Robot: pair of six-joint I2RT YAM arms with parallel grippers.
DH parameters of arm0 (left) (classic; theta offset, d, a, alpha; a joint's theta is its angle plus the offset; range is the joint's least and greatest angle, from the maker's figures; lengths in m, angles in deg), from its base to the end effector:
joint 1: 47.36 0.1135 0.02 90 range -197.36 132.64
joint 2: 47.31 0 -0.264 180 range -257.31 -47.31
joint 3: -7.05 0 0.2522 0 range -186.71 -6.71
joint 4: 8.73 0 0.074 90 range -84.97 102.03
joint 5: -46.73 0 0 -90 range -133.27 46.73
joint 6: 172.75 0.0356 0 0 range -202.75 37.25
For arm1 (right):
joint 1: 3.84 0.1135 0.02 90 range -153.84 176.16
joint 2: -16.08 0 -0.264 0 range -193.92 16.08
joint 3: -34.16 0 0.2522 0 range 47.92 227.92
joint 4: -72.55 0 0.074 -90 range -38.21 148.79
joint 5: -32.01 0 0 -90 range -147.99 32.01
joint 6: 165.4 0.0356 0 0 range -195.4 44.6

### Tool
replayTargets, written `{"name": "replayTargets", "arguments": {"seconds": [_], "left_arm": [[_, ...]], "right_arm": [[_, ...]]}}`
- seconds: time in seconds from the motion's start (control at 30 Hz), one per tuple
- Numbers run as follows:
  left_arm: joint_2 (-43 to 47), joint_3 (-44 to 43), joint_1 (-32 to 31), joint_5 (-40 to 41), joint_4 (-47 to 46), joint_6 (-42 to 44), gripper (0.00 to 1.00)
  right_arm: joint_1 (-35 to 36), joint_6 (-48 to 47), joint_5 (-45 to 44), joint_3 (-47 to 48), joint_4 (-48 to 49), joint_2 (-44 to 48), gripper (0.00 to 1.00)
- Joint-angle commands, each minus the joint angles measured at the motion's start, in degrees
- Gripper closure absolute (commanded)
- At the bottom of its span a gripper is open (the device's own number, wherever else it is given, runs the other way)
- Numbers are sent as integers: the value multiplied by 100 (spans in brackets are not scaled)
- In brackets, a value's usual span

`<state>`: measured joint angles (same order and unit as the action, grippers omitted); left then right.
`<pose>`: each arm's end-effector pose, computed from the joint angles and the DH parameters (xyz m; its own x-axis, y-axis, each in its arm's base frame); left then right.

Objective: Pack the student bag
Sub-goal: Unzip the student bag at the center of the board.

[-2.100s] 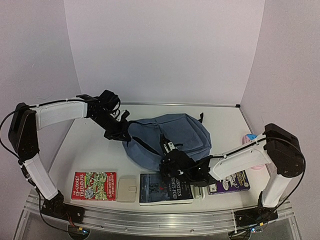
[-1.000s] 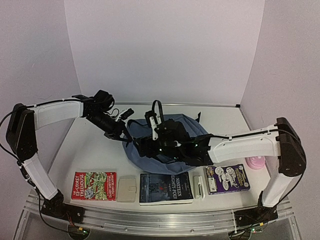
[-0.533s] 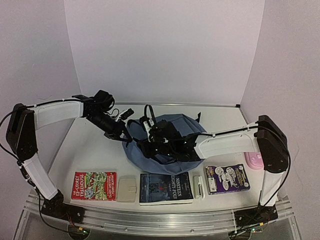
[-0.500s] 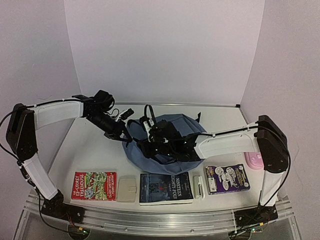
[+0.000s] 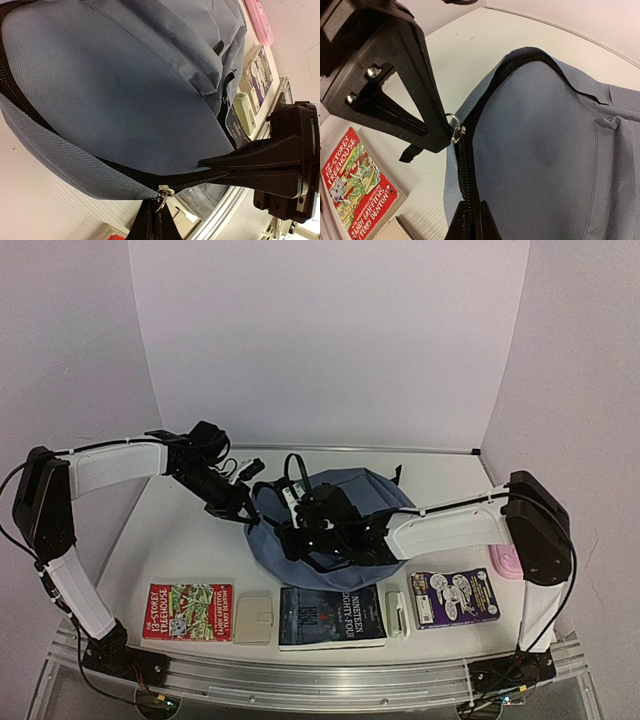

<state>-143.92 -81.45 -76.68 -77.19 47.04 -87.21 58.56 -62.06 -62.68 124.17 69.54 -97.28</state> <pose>0.2916 -0.1866 0.2472 -0.8287 0.3914 -0.4000 0.5578 0.6356 -0.5338 0.2131 0.4013 0.2073 -0.3961 -0.2613 -0.8802 -0.7789 0.6032 0.1714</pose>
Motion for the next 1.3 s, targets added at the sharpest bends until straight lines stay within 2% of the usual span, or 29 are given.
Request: {"name": "replayTargets", "arguments": {"seconds": [0.0,0.33,0.87,1.27], "left_arm": [[36,-132,321,543,-123,-107,100],[54,-149,539,836,-130,-236,100],[25,-172,848,1862,51,-326,100],[-250,-280,1130,1660,49,-434,100]], "right_arm": [[128,90,70,-304,-124,252,100],[412,386,29,-678,-145,497,100],[805,410,-231,-754,-598,774,100],[1191,622,-258,-727,-793,857,100]]}}
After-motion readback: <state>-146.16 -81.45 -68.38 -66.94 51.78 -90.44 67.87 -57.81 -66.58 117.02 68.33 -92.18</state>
